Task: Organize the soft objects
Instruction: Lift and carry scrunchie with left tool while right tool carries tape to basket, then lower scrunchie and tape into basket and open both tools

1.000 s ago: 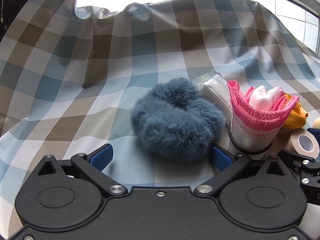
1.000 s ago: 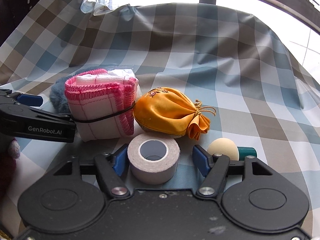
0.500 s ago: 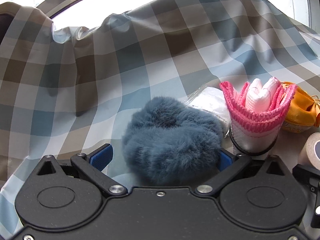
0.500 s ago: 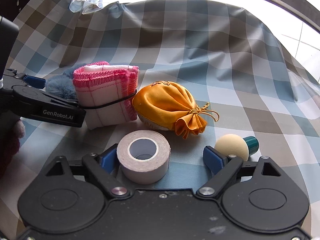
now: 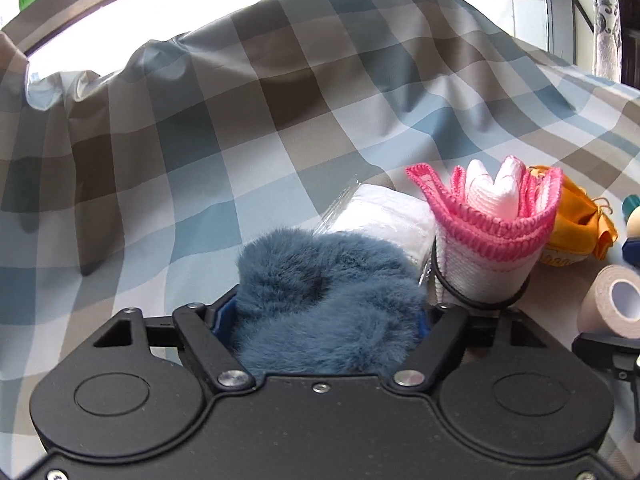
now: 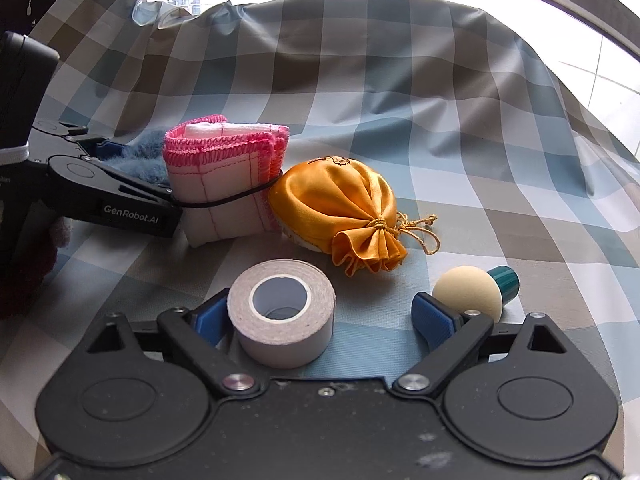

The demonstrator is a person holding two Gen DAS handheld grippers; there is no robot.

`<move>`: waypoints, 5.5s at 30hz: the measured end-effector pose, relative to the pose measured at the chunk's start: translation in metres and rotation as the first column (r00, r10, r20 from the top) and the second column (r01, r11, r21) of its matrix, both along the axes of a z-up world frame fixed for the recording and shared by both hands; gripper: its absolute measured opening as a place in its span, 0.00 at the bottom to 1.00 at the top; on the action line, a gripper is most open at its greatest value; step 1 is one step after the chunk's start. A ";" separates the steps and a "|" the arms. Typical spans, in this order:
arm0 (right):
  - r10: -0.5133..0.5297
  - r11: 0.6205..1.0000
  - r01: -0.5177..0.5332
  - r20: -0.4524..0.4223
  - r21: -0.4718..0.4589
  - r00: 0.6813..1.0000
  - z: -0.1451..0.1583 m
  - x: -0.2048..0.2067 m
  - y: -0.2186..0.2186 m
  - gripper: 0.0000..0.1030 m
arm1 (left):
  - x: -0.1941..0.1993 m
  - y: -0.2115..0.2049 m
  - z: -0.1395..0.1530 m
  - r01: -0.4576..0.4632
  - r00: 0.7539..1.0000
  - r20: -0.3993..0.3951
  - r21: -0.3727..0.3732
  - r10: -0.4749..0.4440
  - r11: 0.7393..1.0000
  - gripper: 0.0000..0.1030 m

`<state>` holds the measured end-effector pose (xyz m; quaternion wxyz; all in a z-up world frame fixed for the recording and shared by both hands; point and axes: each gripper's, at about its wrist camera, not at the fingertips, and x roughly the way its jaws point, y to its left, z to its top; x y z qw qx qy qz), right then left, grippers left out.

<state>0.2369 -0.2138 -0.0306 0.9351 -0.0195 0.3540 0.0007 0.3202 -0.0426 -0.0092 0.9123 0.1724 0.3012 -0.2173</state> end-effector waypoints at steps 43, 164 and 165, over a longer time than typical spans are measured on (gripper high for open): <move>-0.022 0.996 0.018 0.046 0.084 0.999 0.029 -0.060 -0.029 0.46 | -0.186 0.010 0.029 -0.335 0.942 -0.004 -0.053 0.336 0.941 0.95; -0.008 0.988 0.023 -0.102 0.150 0.995 0.076 -0.282 -0.005 0.49 | -0.313 0.023 0.030 -0.376 0.877 -0.350 -0.074 0.329 0.924 0.65; -0.007 0.989 0.022 -0.099 0.149 0.995 0.077 -0.282 -0.005 0.50 | -0.313 0.023 0.031 -0.375 0.879 -0.346 -0.074 0.329 0.924 0.66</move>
